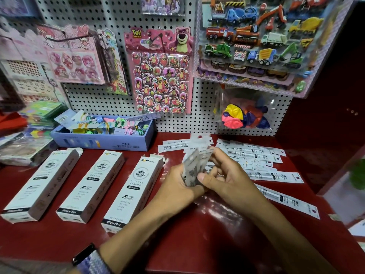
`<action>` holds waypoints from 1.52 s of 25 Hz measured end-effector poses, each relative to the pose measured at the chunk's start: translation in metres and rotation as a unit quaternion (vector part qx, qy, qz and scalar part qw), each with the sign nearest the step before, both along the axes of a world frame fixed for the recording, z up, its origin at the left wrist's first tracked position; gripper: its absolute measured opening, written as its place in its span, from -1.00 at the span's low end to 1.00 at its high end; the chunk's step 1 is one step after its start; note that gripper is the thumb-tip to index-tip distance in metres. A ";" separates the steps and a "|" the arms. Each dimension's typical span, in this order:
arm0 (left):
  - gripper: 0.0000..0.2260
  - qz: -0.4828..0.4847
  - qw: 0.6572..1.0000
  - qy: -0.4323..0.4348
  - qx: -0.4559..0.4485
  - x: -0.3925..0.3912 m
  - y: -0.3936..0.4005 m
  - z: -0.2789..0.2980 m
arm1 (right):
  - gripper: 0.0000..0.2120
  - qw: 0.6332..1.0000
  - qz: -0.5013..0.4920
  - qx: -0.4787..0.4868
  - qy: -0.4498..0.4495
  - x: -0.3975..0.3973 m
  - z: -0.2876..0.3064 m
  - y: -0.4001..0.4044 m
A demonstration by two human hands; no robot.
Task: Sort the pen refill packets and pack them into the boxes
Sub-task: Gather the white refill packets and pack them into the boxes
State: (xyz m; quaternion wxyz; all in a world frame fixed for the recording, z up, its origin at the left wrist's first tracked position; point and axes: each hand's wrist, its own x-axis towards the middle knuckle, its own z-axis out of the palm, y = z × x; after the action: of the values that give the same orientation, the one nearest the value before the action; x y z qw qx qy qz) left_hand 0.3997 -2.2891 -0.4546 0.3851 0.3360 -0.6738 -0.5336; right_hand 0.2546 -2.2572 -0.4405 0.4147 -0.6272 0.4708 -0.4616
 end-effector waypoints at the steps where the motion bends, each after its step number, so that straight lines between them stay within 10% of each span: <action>1: -0.66 -0.014 1.000 0.001 0.012 0.001 0.000 -0.002 | -0.61 1.000 0.008 0.013 -0.010 -0.002 0.000 0.000; 8: -0.69 0.008 0.996 0.029 0.083 0.002 -0.007 -0.010 | -0.63 0.999 0.037 0.021 0.013 -0.001 -0.001 0.000; 13: -0.68 -0.041 0.993 -0.102 0.050 0.003 0.005 -0.017 | -0.73 0.995 0.037 0.018 0.089 0.001 -0.006 0.001; 19: -0.84 -0.088 0.988 -0.050 0.120 0.005 0.000 -0.009 | -0.86 0.993 0.015 0.027 -0.116 -0.002 0.004 -0.002; 27: -0.61 -0.118 0.974 -0.179 0.069 0.036 -0.023 0.023 | -0.87 0.986 -0.096 0.017 -0.138 -0.006 0.010 -0.004; 29: -0.60 0.015 0.969 -0.247 -0.003 0.057 -0.046 0.029 | -0.88 0.973 -0.142 0.013 -0.184 -0.013 0.012 -0.005; 32: -0.36 0.186 0.834 -0.507 -0.113 0.087 -0.073 0.011 | -0.82 0.961 -0.160 0.035 -0.221 -0.016 0.010 -0.005; 38: -0.59 0.226 0.860 -0.432 -0.151 0.074 -0.067 0.013 | -0.74 0.949 -0.157 0.047 -0.268 -0.011 0.010 -0.007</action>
State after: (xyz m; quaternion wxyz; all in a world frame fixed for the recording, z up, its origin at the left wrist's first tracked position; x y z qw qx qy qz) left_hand 0.4737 -2.3565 -0.4421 0.2112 0.6136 -0.7505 -0.1251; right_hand 0.2434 -2.2646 -0.4301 0.4770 -0.3776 0.4562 -0.6495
